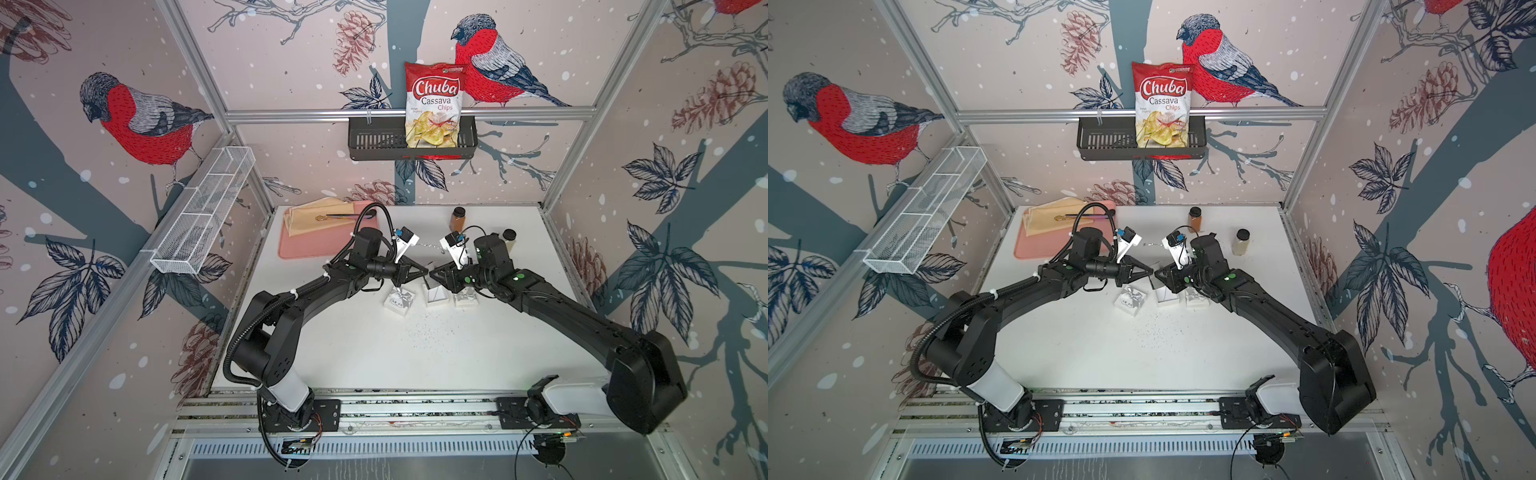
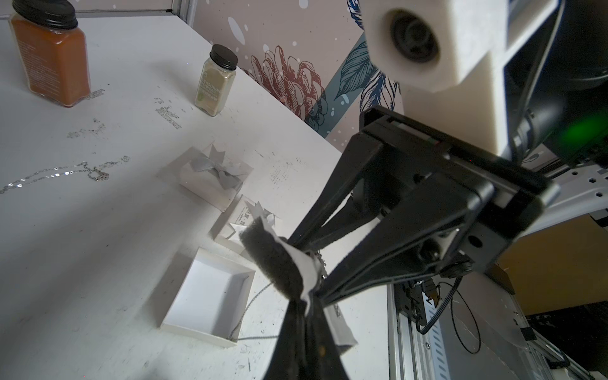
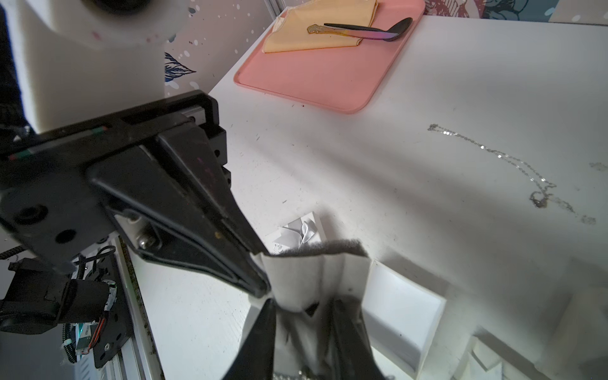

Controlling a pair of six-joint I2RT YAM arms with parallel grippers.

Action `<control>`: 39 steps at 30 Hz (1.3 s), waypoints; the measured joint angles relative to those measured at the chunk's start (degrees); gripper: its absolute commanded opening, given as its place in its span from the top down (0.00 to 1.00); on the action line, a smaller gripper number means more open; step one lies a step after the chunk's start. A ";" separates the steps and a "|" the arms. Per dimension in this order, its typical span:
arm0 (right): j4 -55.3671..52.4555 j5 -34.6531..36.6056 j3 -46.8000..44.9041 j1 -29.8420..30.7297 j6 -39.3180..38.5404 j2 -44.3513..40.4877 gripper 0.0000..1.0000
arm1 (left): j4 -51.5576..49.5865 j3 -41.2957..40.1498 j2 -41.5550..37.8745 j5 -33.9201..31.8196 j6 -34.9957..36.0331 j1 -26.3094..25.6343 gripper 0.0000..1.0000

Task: Take the necklace out of the lift-off lid jewelry box
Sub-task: Pick up the necklace from the inner lining.

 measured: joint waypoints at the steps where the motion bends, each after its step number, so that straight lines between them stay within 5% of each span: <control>1: -0.02 -0.07 -0.04 -0.22 0.00 -0.13 0.66 | -0.04 0.11 0.00 -0.04 0.31 0.02 1.00; 24: 8.94 -17.20 -6.58 -7.30 3.23 -4.11 0.55 | -10.51 0.76 -14.69 -9.11 24.41 0.48 1.00; 39: 14.80 -28.17 -6.03 -6.71 2.67 -1.25 0.56 | -10.19 -1.70 -19.93 -8.44 29.33 0.52 1.00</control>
